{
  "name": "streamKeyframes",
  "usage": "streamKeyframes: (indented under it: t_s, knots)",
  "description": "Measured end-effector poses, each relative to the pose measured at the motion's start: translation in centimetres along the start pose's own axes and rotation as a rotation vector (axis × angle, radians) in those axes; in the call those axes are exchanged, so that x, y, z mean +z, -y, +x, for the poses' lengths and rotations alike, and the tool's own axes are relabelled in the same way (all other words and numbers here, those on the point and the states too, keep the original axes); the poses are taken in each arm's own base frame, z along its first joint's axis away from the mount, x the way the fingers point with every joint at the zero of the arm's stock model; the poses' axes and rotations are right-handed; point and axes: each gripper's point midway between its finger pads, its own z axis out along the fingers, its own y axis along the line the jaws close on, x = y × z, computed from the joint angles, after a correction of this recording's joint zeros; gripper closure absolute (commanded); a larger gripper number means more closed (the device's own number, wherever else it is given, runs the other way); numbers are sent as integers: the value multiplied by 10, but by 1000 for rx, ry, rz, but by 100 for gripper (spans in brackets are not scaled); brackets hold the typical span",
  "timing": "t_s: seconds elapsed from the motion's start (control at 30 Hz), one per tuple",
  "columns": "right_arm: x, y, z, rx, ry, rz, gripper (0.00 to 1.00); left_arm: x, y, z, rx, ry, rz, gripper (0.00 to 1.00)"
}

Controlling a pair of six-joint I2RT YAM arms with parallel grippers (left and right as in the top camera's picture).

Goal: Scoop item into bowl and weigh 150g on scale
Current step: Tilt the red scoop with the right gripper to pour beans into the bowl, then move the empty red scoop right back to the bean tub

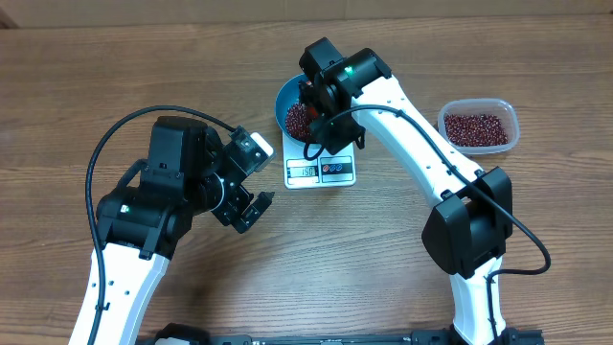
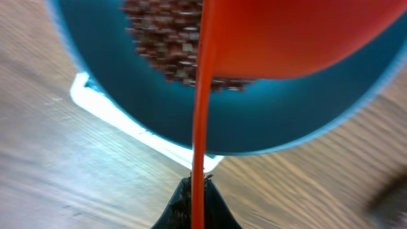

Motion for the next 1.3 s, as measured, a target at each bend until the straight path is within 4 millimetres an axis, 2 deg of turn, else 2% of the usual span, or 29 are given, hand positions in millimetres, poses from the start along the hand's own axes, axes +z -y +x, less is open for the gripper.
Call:
streamKeyframes:
  t_s: [0.17, 0.27, 0.43, 0.6, 0.77, 0.93, 1.0, 1.13, 1.3]
  knots:
    - [-2, -22, -2, 9, 12, -146, 96, 0, 0, 0, 0, 0, 0, 0]
    - [-4, -29, 0, 28, 9, -223, 96, 0, 0, 0, 0, 0, 0, 0]
    - [-9, -24, 6, 86, -2, -326, 96, 0, 0, 0, 0, 0, 0, 0]
    - [-12, -8, 20, 159, -48, -370, 96, 0, 0, 0, 0, 0, 0, 0]
    - [-20, 16, 31, 233, -52, -387, 96, 0, 0, 0, 0, 0, 0, 0]
    - [-44, 53, 46, 330, -10, -379, 96, 0, 0, 0, 0, 0, 0, 0]
    - [-56, 71, 56, 378, 5, -368, 96, 0, 0, 0, 0, 0, 0, 1]
    - [-78, 113, 92, 499, 5, -314, 96, 0, 0, 0, 0, 0, 0, 0]
    - [-85, 156, 120, 617, 12, -259, 96, 0, 0, 0, 0, 0, 0, 0]
